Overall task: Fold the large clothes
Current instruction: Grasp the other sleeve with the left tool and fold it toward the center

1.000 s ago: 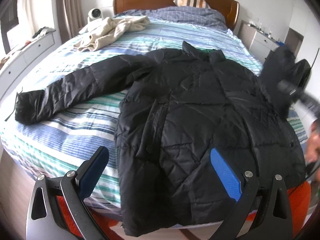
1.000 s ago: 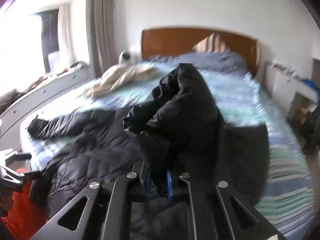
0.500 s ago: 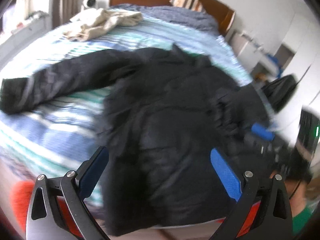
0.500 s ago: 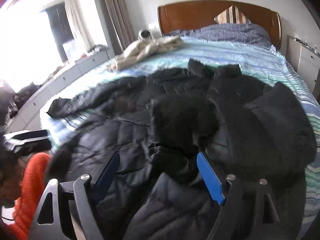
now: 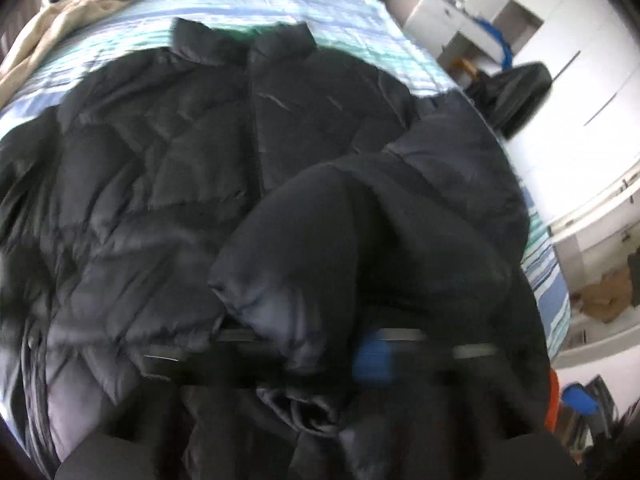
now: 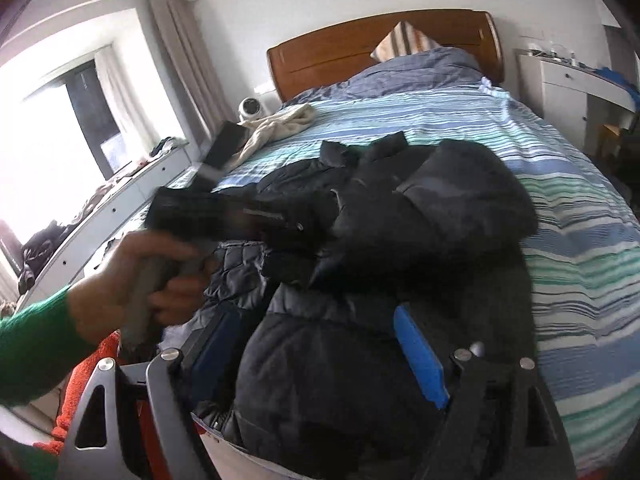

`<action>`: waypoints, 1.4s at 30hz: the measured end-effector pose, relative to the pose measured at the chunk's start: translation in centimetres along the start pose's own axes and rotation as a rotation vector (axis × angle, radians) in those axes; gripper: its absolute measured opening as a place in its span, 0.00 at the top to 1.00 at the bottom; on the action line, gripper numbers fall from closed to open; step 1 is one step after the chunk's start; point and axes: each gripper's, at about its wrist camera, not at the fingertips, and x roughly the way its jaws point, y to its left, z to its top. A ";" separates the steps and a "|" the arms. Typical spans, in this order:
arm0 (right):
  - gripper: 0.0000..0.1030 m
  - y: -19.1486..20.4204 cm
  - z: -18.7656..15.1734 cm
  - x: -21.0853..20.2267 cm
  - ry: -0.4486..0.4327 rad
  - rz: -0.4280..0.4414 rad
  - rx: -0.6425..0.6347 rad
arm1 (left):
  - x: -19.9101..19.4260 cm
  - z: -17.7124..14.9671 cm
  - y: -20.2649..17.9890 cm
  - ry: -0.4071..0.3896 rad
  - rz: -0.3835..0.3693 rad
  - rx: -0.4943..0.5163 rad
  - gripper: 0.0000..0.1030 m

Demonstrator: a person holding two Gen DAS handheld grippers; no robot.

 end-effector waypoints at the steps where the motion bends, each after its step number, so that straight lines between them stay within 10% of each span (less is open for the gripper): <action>1: 0.21 -0.4 0.3 -0.4 -0.005 -0.005 0.003 | -0.7 1.0 0.1 -0.023 0.012 0.004 0.90; 7: 0.21 -5.1 5.1 -1.7 -0.064 -0.055 0.051 | -5.9 5.8 4.2 -0.207 0.181 0.008 0.90; 19: 0.22 -13.4 16.5 13.8 0.039 -0.116 0.232 | -0.9 3.5 13.5 -0.145 0.267 -0.145 0.83; 23: 0.23 -12.8 16.4 20.3 0.091 -0.097 0.152 | 0.1 3.5 14.2 -0.151 0.269 -0.133 0.76; 27: 0.24 -12.4 12.6 27.9 0.331 -0.178 0.038 | 0.9 3.4 15.2 -0.153 0.249 -0.140 0.71; 35: 0.24 -12.3 12.8 29.3 0.431 -0.212 0.001 | 1.8 2.3 15.9 -0.195 0.224 -0.142 0.69; 42: 0.25 -11.7 19.5 25.6 0.208 -0.224 0.020 | 1.9 2.0 16.0 -0.209 0.229 -0.134 0.68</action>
